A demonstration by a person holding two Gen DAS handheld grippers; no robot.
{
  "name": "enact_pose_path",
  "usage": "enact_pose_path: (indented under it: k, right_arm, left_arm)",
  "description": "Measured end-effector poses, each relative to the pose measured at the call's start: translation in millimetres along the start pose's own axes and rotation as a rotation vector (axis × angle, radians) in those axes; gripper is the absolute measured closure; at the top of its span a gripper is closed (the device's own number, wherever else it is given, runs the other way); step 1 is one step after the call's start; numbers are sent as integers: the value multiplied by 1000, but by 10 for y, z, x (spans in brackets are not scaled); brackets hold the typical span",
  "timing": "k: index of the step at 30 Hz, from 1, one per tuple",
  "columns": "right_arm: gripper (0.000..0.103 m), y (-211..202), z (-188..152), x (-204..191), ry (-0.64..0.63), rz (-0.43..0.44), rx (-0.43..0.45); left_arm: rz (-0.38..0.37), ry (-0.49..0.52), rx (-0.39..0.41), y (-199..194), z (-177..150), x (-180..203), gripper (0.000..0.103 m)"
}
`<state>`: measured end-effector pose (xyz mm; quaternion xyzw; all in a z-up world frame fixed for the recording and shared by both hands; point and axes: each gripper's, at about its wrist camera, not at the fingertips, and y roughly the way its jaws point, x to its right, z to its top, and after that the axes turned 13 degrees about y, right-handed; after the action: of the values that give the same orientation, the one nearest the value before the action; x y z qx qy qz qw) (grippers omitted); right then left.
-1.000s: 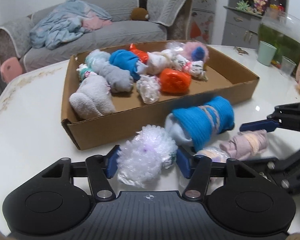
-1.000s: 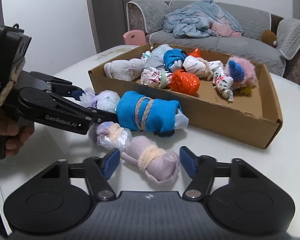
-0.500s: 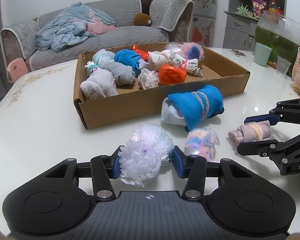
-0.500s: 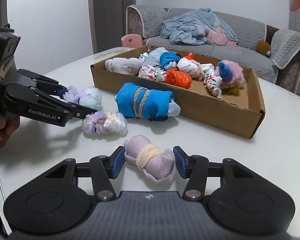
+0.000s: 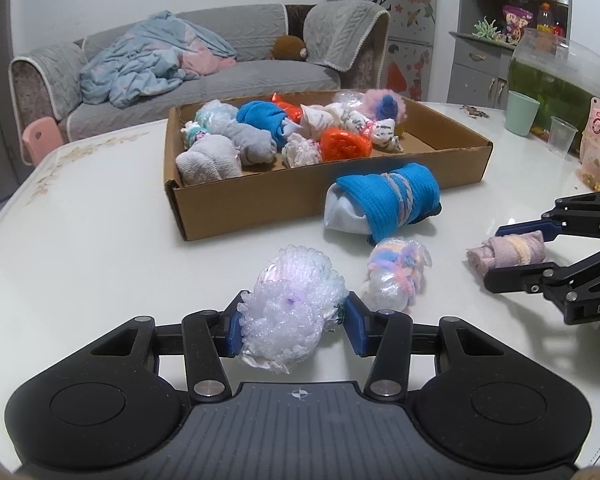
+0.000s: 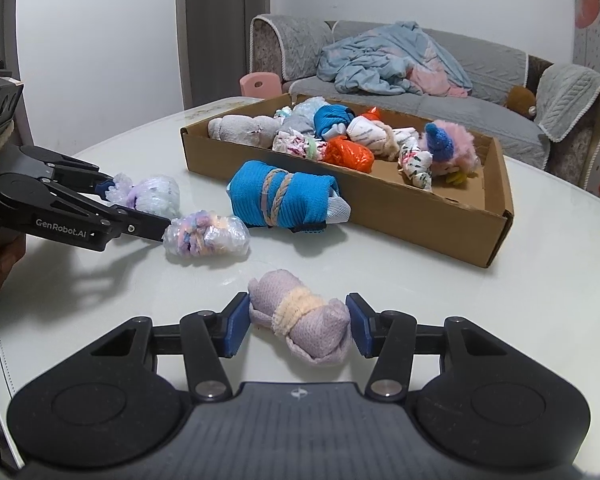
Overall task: Organize objects
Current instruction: 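Grasp the clear bubble-wrapped bundle with the left tool while the right grasps the lilac sock bundle, then carry both bundles over the tray and open both tools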
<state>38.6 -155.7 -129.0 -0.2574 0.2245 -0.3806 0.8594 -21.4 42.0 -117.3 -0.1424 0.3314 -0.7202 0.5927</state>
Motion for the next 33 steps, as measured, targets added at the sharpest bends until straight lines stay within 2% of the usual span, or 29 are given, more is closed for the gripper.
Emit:
enact_pose_path:
  k: [8,14,20,26,33]
  right_arm:
    - [56,-225,8,154,30,-10,10]
    - [56,-550,273,336,8,-45,75]
    - [55,-818,770,540,-26,-86,167]
    - [55,-852,1209,598,-82,-93,226]
    - [55,-611,1535,601,-144,-73,208]
  left_arm:
    - [0,-62,-15,-266,-56,-123,49]
    - [31,-58,16,-567,163,-230,49]
    - [79,-57,74,-763,613,-405,49]
    - [93,-14,151,-866,1199,-446,49]
    - [21,78,195,-677,1861,-229,48]
